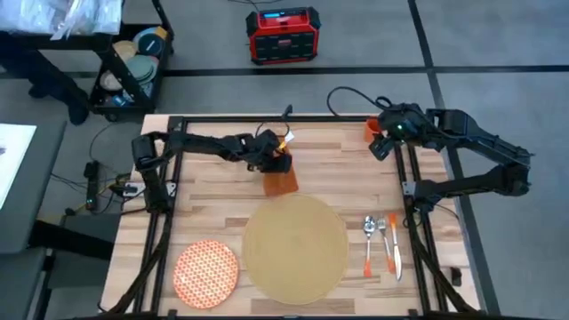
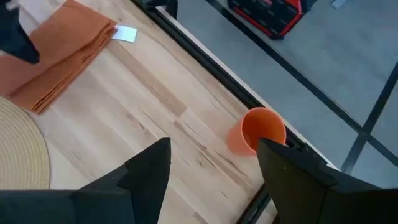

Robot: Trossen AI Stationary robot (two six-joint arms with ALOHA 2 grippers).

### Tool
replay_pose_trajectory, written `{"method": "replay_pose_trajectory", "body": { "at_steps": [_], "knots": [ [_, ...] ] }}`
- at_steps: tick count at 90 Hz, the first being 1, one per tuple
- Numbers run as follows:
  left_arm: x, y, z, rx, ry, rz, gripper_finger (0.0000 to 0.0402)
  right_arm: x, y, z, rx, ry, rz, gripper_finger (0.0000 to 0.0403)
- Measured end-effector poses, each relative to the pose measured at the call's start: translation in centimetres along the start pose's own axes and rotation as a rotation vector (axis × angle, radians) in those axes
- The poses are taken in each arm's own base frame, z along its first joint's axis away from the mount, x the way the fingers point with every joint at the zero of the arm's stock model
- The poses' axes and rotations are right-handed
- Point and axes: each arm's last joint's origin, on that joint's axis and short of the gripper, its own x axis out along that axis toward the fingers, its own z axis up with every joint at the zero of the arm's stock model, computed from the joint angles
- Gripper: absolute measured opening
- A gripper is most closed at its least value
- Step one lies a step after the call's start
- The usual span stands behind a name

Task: Set table place
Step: Move the orange table napkin to the middle left of the table

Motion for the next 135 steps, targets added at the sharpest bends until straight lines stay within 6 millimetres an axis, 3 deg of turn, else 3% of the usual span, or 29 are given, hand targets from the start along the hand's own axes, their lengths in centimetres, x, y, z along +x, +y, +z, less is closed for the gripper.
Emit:
{"method": "replay_pose_trajectory", "body": {
  "at_steps": [13, 24, 43, 60, 78, 115, 135],
  "knots": [
    [-2.0, -1.9, 1.3, 0.069, -0.116, 0.002, 0.0105, 0.0, 0.0, 0.0, 0.0, 0.001, 0.0, 0.0228],
    [-2.4, -1.0, 1.2, 0.082, -0.102, 0.187, 0.0105, 0.0, 0.0, 0.0, 0.008, 0.001, -0.001, 0.0228],
    [-1.3, 0.8, 0.2, 0.111, -0.004, 0.356, 0.0083, 0.0, 0.0, 0.0, 0.008, 0.001, -0.001, 0.0228],
    [0.7, 1.4, 0.1, 0.141, 0.004, 0.373, 0.0009, 0.0, 0.0, 0.0, 0.01, 0.001, -0.001, 0.0228],
    [2.9, 2.5, -1.2, 0.156, 0.157, 0.39, 0.0001, 0.0, 0.0, 0.0, 0.01, 0.001, -0.001, 0.0228],
    [-1.6, 5.2, -4.6, 0.376, 0.562, 0.861, 0.0, 0.0, 0.0, 0.0, 0.009, 0.001, -0.001, 0.0228],
    [-2.0, 6.1, -8.9, 0.375, 0.628, 0.921, 0.0, 0.0, 0.0, 0.0, 0.007, 0.001, -0.001, 0.0228]
  ]
}}
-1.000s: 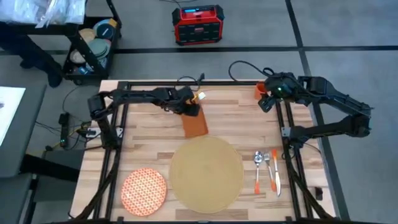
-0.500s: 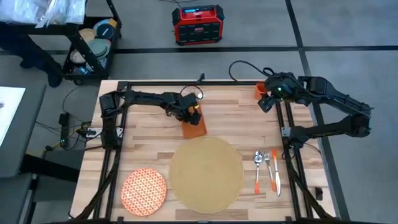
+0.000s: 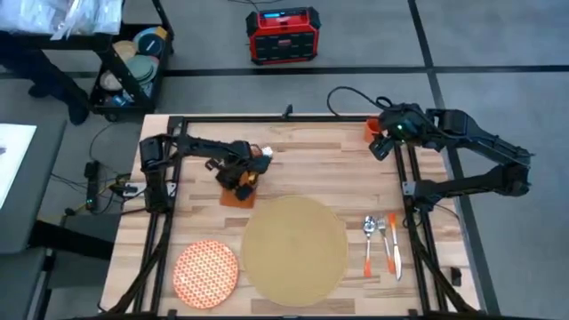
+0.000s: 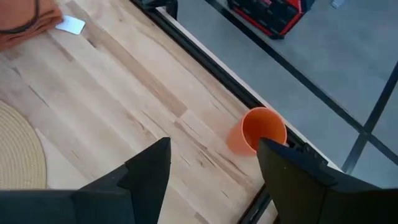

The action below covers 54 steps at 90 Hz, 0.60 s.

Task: Set table place
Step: Move the orange table napkin to the middle left of the table

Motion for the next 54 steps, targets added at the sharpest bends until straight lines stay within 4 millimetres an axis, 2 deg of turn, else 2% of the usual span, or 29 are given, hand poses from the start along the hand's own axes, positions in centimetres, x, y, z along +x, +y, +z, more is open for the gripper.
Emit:
{"method": "replay_pose_trajectory", "body": {
  "at_steps": [10, 20, 28, 39, 54],
  "knots": [
    [1.1, -1.0, -1.8, -0.019, -0.02, -0.044, 0.0, 0.0, 0.0, 0.0, 0.0, 0.0, 0.0, 0.0228],
    [0.9, -1.6, -3.0, -0.048, -0.069, -0.07, 0.0, 0.0, 0.0, 0.0, -0.001, 0.0, 0.0, 0.0228],
    [-0.3, -1.8, -3.6, -0.077, -0.121, -0.151, 0.0, 0.0, 0.0, 0.0, -0.004, -0.001, -0.001, 0.0228],
    [-3.0, -0.3, -5.1, -0.151, -0.209, -0.257, 0.0, 0.0, 0.0, 0.0, -0.004, -0.001, -0.001, 0.0228],
    [-5.5, 1.8, -5.8, -0.312, -0.473, -0.302, 0.0, 0.0, 0.0, 0.0, 0.008, -0.001, 0.0, 0.0228]
  ]
}}
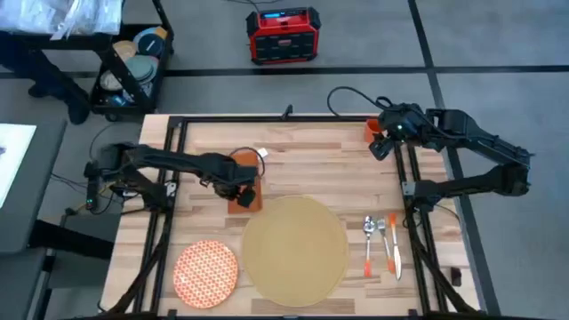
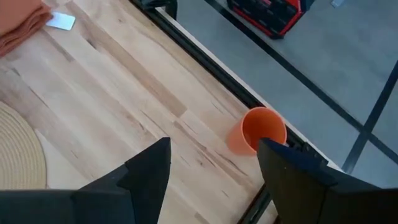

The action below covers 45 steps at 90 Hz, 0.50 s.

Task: Set table place
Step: Move the orange table napkin to the middle left of the table

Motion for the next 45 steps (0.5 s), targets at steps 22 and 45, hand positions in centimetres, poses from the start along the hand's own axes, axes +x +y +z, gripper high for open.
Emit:
{"method": "replay_pose_trajectory", "body": {
  "at_steps": [22, 45],
  "knots": [
    [3.0, -0.1, 1.0, -0.073, -0.124, -0.123, 0.0, 0.0, 0.0, 0.0, 0.0, 0.001, 0.0, 0.0228],
    [6.7, 1.1, -0.9, -0.084, -0.042, -0.135, 0.0, 0.0, 0.0, 0.0, 0.005, -0.003, 0.001, 0.0228]
  ]
}}
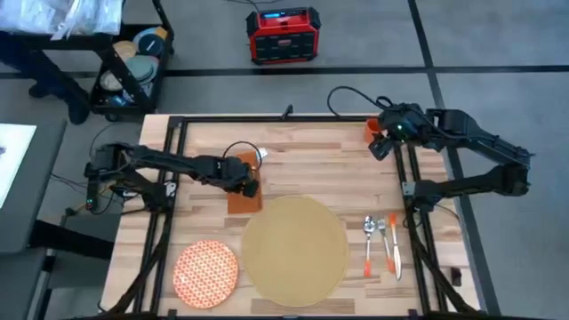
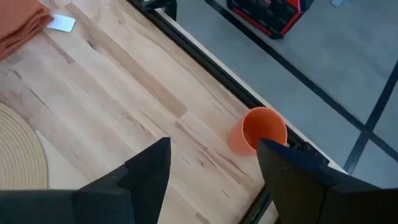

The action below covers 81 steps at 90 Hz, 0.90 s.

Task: Set table place
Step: Move the orange table napkin to the middle left of the table

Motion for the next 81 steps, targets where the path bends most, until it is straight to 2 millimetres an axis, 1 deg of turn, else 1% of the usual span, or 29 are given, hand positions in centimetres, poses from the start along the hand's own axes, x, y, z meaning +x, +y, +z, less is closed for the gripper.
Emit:
{"method": "replay_pose_trajectory", "body": {
  "at_steps": [8, 14, 22, 31, 45, 81],
  "knots": [
    [0.6, 0.2, -0.3, -0.028, 0.007, -0.064, 0.0, 0.0, 0.0, 0.0, 0.001, -0.002, 0.001, 0.0228],
    [0.8, 0.7, -0.8, -0.055, 0.04, -0.051, 0.0, 0.0, 0.0, 0.1, 0.005, -0.01, 0.003, 0.0228],
    [0.8, 1.2, -1.8, -0.036, 0.109, 0.009, 0.0, 0.0, 0.1, 0.2, 0.009, -0.018, 0.006, 0.0228],
    [0.4, 1.4, -3.0, 0.003, 0.182, 0.04, 0.0, 0.0, 0.1, 0.2, 0.009, -0.017, 0.005, 0.0228],
    [-0.3, 1.6, -4.9, 0.021, 0.23, 0.112, 0.0, 0.0, 0.1, 0.2, 0.009, -0.017, 0.005, 0.0228],
    [-1.5, 1.2, -9.1, 0.007, 0.27, 0.148, 0.0, 0.0, 0.1, 0.2, 0.008, -0.017, 0.005, 0.0228]
  ]
}}
